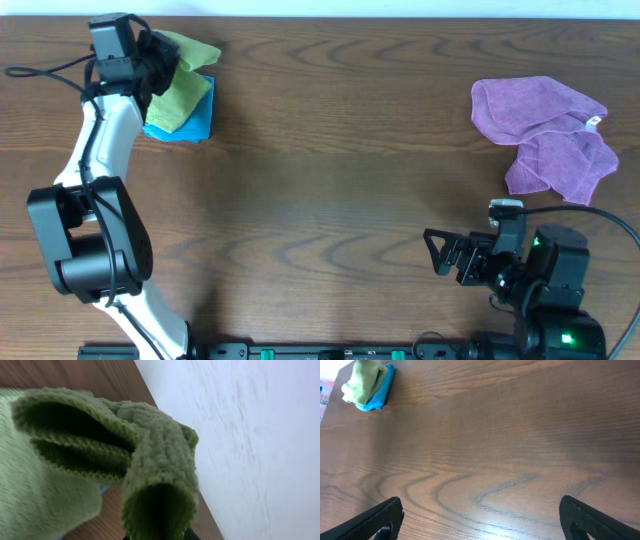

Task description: Fold the cloth

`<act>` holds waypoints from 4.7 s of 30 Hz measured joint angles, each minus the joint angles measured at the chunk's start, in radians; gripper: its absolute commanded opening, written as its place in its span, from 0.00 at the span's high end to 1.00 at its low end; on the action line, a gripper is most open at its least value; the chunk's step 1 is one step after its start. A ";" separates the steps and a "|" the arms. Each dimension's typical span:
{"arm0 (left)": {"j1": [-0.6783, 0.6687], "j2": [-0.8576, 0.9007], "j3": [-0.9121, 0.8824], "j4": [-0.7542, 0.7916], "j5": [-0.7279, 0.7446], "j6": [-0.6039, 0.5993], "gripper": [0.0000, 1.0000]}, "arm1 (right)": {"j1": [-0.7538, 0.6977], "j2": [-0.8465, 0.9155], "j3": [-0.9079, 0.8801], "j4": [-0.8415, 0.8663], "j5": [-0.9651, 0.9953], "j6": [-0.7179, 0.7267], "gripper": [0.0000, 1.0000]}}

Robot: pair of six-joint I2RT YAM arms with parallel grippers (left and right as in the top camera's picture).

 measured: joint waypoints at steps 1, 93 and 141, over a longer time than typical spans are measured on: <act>0.006 0.000 0.000 -0.001 -0.004 0.004 0.94 | 0.000 0.000 0.000 0.000 0.000 0.000 0.01; 0.079 -0.946 0.002 -1.170 -0.123 0.846 0.05 | 0.000 0.000 0.000 0.000 0.000 0.000 0.01; -0.126 -1.913 -1.191 -0.734 -0.229 1.030 0.05 | 0.000 0.000 -0.001 0.000 0.000 0.000 0.01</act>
